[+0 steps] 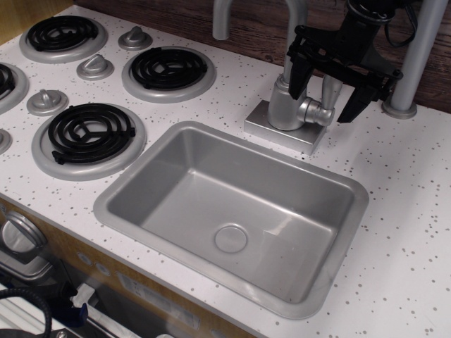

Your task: Lever vertical to front

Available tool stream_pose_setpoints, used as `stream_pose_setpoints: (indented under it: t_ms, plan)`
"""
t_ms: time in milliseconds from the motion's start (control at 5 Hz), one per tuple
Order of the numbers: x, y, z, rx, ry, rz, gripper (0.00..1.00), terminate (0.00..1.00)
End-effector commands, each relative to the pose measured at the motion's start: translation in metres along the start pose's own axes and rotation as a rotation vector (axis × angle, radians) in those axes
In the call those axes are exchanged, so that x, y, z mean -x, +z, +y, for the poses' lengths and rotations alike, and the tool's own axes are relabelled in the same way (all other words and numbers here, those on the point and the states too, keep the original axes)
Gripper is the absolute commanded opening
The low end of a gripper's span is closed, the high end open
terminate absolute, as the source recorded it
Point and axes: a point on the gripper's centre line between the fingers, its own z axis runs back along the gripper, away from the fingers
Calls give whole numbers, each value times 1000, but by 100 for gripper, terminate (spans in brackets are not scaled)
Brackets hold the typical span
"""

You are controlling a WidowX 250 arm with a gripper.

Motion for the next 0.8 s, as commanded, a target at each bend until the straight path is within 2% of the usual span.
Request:
stream_pose_setpoints:
  t_ms: [0, 400, 600]
  plan:
    - [0, 0, 0, 0, 0, 0, 100, 0]
    - [-22, 17, 1, 1, 72, -158, 100, 0]
    - [-40, 19, 2, 15, 72, -211, 100, 0]
